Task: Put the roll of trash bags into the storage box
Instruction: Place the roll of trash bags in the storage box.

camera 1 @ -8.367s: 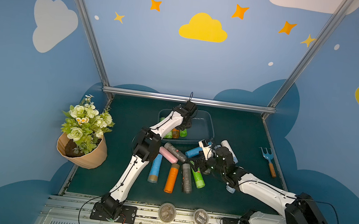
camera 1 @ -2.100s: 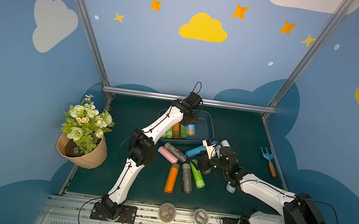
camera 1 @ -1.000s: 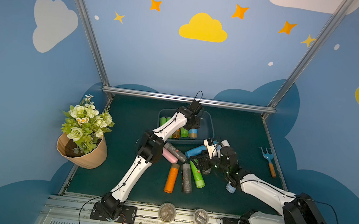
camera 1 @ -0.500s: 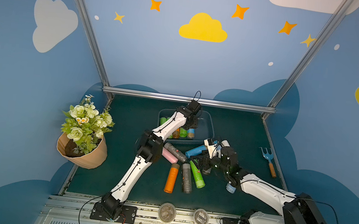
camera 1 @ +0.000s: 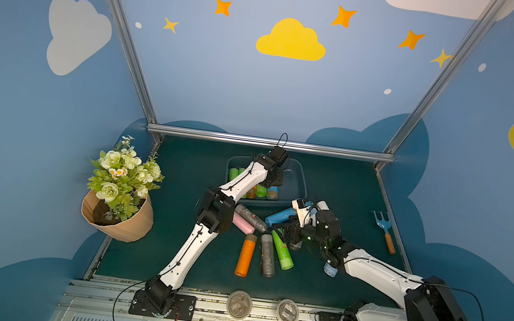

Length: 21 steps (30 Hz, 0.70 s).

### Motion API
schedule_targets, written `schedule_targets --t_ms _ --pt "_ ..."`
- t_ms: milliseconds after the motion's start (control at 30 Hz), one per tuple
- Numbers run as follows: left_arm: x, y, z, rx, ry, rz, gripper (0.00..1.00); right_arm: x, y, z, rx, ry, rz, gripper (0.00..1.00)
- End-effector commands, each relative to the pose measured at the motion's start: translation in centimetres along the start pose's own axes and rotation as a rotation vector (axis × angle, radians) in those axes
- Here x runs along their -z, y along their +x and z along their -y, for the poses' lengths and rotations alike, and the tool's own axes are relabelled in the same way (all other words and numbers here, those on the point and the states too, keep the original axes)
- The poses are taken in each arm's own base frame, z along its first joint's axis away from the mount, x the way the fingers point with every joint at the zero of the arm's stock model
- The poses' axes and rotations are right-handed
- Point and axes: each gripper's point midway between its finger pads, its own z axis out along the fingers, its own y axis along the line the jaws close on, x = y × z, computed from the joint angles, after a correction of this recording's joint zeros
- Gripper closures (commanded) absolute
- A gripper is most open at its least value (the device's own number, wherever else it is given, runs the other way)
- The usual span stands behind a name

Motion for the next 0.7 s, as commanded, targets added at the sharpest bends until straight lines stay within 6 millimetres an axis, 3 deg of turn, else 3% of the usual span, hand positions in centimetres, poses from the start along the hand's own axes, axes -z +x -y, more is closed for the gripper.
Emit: schedule_targets --t_ms 0,667 --pt "-0.1 -0.3 -1.3 -0.007 -0.043 0.003 0.54 -0.2 -0.2 0.0 -0.001 -0.01 0.006 0.04" --pt "2.6 -1.7 0.0 -0.033 -0.018 0.053 0.46 -0.3 -0.2 0.0 0.001 -0.009 0.003 0.04"
